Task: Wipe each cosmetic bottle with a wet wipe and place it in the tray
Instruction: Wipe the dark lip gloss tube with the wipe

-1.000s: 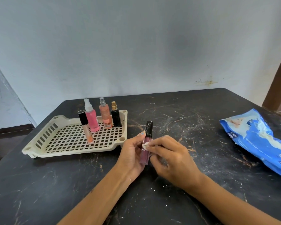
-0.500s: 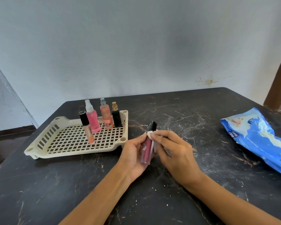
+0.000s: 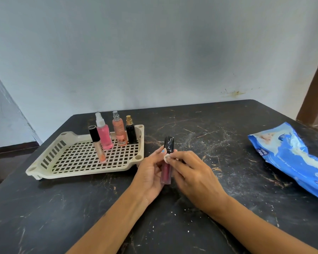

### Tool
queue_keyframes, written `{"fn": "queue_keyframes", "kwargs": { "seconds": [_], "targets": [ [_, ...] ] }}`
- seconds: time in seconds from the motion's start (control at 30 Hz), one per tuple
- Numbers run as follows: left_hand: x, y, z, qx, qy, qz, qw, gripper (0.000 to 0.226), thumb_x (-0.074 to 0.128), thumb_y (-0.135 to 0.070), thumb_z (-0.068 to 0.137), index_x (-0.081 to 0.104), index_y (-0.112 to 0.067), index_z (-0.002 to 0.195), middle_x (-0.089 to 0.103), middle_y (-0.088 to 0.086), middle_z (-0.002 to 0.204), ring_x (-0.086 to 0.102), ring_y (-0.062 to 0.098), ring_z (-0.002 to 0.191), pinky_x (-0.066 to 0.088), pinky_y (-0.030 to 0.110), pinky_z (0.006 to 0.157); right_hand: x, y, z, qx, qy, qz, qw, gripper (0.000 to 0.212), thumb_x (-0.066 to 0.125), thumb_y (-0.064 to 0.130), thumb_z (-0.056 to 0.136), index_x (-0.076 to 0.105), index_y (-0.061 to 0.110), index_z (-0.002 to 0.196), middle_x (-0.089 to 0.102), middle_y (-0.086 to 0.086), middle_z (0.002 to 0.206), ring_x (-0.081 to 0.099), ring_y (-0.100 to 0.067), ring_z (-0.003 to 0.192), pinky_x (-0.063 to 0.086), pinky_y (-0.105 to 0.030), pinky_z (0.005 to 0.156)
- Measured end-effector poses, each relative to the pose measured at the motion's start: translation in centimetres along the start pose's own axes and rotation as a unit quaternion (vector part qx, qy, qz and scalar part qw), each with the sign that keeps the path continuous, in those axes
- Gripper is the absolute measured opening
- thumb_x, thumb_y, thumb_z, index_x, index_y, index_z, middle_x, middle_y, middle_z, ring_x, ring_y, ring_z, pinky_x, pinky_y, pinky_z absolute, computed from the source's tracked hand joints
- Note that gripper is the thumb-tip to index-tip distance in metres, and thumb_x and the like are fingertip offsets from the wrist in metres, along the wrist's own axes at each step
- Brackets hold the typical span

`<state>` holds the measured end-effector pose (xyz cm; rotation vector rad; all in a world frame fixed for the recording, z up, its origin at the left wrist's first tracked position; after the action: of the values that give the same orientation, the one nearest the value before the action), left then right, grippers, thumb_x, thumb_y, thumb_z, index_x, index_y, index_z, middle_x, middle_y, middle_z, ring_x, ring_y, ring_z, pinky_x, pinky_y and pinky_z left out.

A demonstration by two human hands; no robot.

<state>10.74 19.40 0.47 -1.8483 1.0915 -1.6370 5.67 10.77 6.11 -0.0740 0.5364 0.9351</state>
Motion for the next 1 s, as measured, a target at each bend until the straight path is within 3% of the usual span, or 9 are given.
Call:
{"fn": "queue_keyframes", "kwargs": {
  "seconds": [0.17,0.33,0.4,0.5,0.57,0.7,0.83,0.93,1.0],
  "targets": [
    [-0.8,0.0,0.5,0.011,-0.02,0.006,1.0,0.028,0.047,-0.005,0.091,0.058,-0.005,0.116,0.07,0.01,0.084,0.062,0.017,0.076,0.054,0.023,0.059,0.4,2.0,-0.4,-0.073,0.05,0.06,0.994,0.016,0.059,0.0,0.078,0.074,0.002,0.083,0.068,-0.006,0.087,0.06,-0.021,0.072,0.053,-0.028,0.065],
    [0.5,0.2,-0.1,0.005,0.03,0.033,0.999,0.01,0.054,-0.007,0.083,0.063,-0.011,0.085,0.065,0.004,0.066,0.06,0.009,0.054,0.049,0.02,0.049,-0.2,-0.3,0.1,0.001,0.0,0.02,1.0,0.02,0.055,0.005,0.089,0.073,0.0,0.097,0.066,-0.008,0.101,0.063,-0.02,0.089,0.055,-0.029,0.077],
    [0.4,0.1,-0.1,0.013,0.021,0.04,0.999,0.015,0.053,-0.009,0.085,0.067,-0.012,0.082,0.066,0.005,0.073,0.059,0.011,0.061,0.047,0.023,0.054,-0.1,0.5,-0.1,-0.032,0.015,0.04,0.999,0.016,0.06,0.001,0.084,0.073,0.0,0.092,0.067,-0.007,0.097,0.063,-0.02,0.085,0.054,-0.027,0.077],
    [-0.4,-0.3,0.3,0.03,-0.012,0.024,0.999,0.018,0.048,-0.007,0.092,0.065,-0.006,0.098,0.069,0.009,0.084,0.062,0.012,0.069,0.053,0.022,0.059,0.7,2.6,-0.7,-0.106,0.085,0.064,0.989,0.014,0.063,-0.001,0.075,0.074,0.004,0.083,0.068,-0.005,0.089,0.059,-0.019,0.075,0.049,-0.021,0.074],
    [-0.5,-0.3,0.4,0.028,-0.018,0.015,0.999,0.018,0.048,-0.007,0.092,0.062,-0.004,0.104,0.07,0.01,0.084,0.064,0.012,0.066,0.054,0.02,0.057,0.9,2.7,-0.9,-0.11,0.096,0.067,0.987,0.014,0.063,-0.001,0.073,0.074,0.004,0.081,0.068,-0.004,0.087,0.06,-0.019,0.073,0.05,-0.022,0.072],
    [0.4,0.4,-0.1,0.003,0.024,0.044,0.999,0.012,0.051,-0.013,0.088,0.062,-0.008,0.091,0.066,0.006,0.077,0.063,0.009,0.06,0.051,0.02,0.051,-0.6,-0.2,-0.1,0.0,-0.012,0.076,0.997,0.015,0.063,0.004,0.079,0.076,0.005,0.086,0.069,-0.004,0.092,0.064,-0.013,0.081,0.053,-0.019,0.081],
    [1.2,0.8,-0.4,0.009,0.042,0.084,0.996,0.024,0.048,-0.009,0.09,0.066,-0.008,0.106,0.069,0.004,0.076,0.062,0.01,0.063,0.052,0.019,0.055,-2.6,-3.5,0.0,0.1,-0.11,0.055,0.987,0.016,0.067,0.007,0.085,0.074,-0.001,0.096,0.067,-0.007,0.096,0.064,-0.012,0.086,0.053,-0.016,0.08],
    [1.2,1.2,-0.4,0.006,0.04,0.097,0.994,0.025,0.046,-0.007,0.092,0.064,-0.008,0.109,0.069,0.003,0.075,0.059,0.012,0.066,0.052,0.019,0.055,-3.4,-4.4,-0.1,0.125,-0.132,0.05,0.982,0.019,0.065,0.007,0.087,0.072,-0.003,0.102,0.066,-0.009,0.099,0.066,-0.016,0.088,0.054,-0.019,0.08],
    [1.3,1.2,-0.6,0.006,0.049,0.092,0.995,0.026,0.045,-0.007,0.092,0.065,-0.007,0.108,0.07,0.005,0.079,0.062,0.012,0.068,0.053,0.02,0.059,-3.1,-3.2,0.1,0.089,-0.107,0.055,0.989,0.019,0.063,0.008,0.087,0.073,-0.002,0.1,0.067,-0.008,0.101,0.065,-0.013,0.091,0.054,-0.02,0.082]
  ]
}}
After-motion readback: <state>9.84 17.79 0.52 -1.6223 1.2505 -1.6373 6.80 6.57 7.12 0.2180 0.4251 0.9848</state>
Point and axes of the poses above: each hand's wrist, its own z-axis towards the middle knuckle, its own x-axis out of the palm, y = z × x, the point moved 9 cm from there along z, towards the middle knuckle
